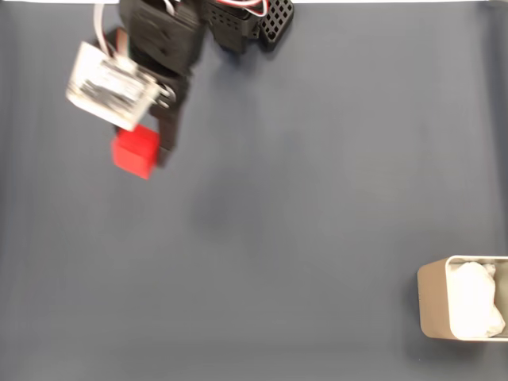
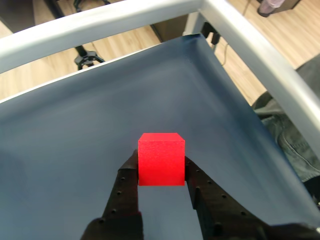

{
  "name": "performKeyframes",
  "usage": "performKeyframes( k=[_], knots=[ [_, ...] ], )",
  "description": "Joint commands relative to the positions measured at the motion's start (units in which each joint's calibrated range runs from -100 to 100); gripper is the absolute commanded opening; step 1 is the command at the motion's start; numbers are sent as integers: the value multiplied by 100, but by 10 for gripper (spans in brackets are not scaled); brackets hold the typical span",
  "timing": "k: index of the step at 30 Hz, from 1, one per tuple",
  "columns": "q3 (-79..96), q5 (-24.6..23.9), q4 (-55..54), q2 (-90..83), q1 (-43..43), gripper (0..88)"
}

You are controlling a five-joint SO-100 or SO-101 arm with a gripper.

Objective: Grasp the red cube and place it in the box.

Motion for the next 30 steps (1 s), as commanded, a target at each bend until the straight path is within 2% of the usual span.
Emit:
performKeyframes(
  k=[1, 30],
  knots=[
    [-706, -5, -134, 256, -497, 134],
    [-3535, 24, -692, 2864, -3409, 133]
  ],
)
